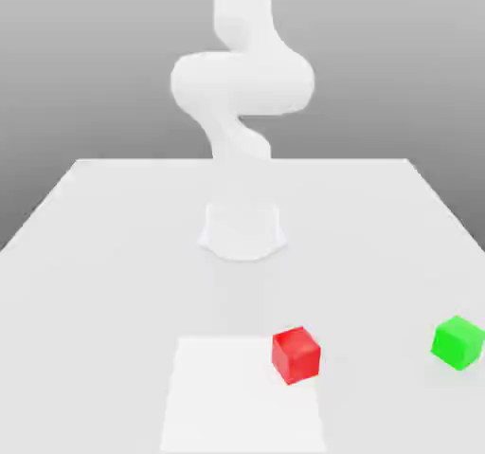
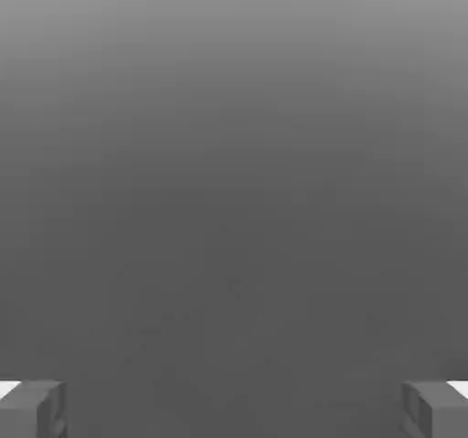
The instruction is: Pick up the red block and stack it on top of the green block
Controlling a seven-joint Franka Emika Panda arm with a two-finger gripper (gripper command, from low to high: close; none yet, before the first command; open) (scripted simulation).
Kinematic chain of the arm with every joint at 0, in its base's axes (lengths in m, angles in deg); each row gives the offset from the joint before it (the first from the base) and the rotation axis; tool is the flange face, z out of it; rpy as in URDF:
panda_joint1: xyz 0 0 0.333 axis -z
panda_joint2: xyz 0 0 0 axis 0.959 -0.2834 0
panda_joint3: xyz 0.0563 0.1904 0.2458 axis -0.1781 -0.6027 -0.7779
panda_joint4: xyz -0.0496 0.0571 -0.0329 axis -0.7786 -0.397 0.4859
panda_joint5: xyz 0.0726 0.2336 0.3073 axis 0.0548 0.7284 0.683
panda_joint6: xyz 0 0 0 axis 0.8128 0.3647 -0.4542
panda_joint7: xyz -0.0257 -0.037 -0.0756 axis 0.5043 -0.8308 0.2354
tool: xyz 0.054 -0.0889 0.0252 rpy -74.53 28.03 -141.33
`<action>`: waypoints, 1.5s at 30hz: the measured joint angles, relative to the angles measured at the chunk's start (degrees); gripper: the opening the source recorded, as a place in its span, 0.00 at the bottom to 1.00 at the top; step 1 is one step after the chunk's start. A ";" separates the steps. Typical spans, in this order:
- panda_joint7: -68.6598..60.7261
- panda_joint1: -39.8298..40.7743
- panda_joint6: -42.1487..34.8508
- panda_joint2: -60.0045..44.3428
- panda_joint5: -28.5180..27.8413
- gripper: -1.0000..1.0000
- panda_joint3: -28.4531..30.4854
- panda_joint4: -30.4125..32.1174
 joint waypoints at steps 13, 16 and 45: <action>-7.83 -5.26 17.56 -27.93 -0.58 0.50 -1.74 18.02; -9.95 -6.39 21.61 -34.36 -0.27 0.50 -2.24 22.16; -15.26 -13.66 20.76 -42.70 -0.92 0.00 -12.01 19.44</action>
